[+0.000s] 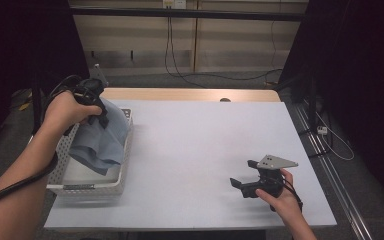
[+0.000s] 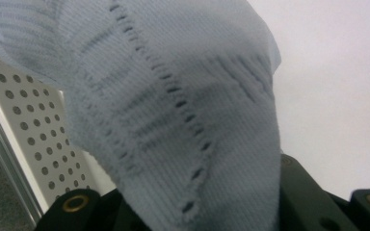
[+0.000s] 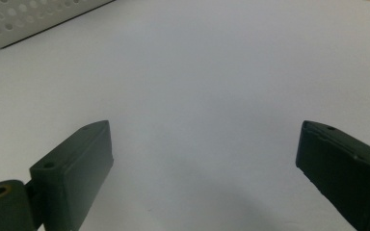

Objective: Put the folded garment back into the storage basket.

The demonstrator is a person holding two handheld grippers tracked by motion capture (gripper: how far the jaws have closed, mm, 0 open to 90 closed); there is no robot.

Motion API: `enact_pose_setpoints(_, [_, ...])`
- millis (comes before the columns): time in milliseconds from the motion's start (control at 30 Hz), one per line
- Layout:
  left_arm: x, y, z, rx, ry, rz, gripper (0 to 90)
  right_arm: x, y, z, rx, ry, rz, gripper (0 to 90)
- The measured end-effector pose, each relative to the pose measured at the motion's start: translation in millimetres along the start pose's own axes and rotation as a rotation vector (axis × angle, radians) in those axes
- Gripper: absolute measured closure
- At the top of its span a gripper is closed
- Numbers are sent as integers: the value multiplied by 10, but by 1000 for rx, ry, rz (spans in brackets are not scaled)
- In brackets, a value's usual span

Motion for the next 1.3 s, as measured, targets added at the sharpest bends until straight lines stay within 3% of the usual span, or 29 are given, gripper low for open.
enact_pose_setpoints(733, [-138, 93, -151, -5, -5, 28, 727, -6, 3, 6, 1, -4, 1, 57])
enact_pose_setpoints(1067, [-131, 194, -195, 2, -21, 7, 722, -4, 2, 12, 4, -2, 3, 57])
enact_pose_setpoints(1300, [-122, 293, -231, -8, -10, 9, 719, -9, 4, 12, 5, -2, 6, 57])
Point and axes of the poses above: each handheld gripper's, and its own axes: y roughly forward along the jaws, z roughly out of its top, x roughly to its right, the point moved 7 cm from there along y, roughly forward along the jaws, and after that the axes turned 12 degrees about x, right-handed, at the moved point
